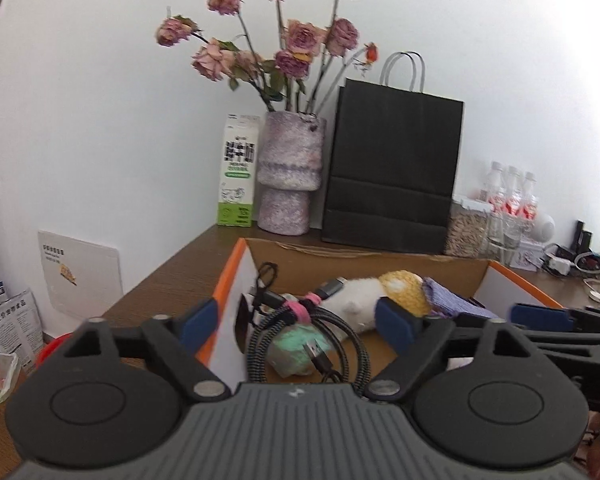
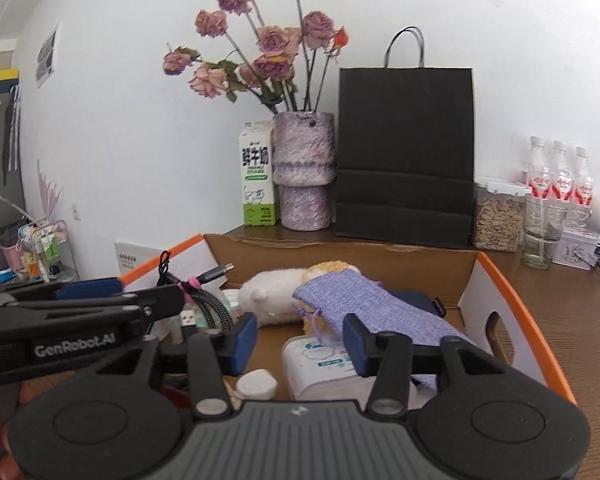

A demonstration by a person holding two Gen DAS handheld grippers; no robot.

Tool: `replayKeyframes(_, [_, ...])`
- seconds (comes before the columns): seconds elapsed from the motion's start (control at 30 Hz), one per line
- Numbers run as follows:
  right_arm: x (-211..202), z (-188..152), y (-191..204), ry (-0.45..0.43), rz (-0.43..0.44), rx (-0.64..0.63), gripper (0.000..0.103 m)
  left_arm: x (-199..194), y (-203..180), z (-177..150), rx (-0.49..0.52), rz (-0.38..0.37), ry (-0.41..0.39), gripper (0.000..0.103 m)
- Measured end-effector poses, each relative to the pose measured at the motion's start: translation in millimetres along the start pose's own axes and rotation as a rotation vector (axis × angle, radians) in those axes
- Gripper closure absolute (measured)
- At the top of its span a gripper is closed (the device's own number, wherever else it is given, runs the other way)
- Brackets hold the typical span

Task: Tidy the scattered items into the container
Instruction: 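Carry the cable and cap into the box and open both tools, then move both tools out of the box back to the table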

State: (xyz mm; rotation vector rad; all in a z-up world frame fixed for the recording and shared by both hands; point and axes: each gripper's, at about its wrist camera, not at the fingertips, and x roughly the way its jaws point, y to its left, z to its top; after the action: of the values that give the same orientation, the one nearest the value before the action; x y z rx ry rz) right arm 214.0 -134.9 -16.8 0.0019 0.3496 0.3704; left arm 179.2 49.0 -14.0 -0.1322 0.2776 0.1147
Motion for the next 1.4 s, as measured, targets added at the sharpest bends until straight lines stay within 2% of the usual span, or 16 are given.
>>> replayKeyframes(0.07, [-5,0,-9,-0.026,-0.014,0.044,0.008,-4,8,2,-0.042,0.003,-0.033,0.000])
replayKeyframes(0.1, [-7,0,-13,-0.034,0.001,0.060,0.000,-5,10,2,-0.055,-0.007,-0.038,0.000])
replayKeyframes(0.83, [-16,-7,-14,-0.059,-0.003,0.030,0.000,-10,9,-8,-0.007,0.006,-0.038,0.000])
replayKeyframes(1.13, [-48,-19,-20,-0.085,-0.020,0.000,0.000,-27,16,-16,-0.014,0.021,-0.056,0.000])
replayKeyframes(1.4, [-85,-32,-34,-0.024,-0.042,-0.033,0.000,-46,23,-23,0.000,0.006,0.029,0.000])
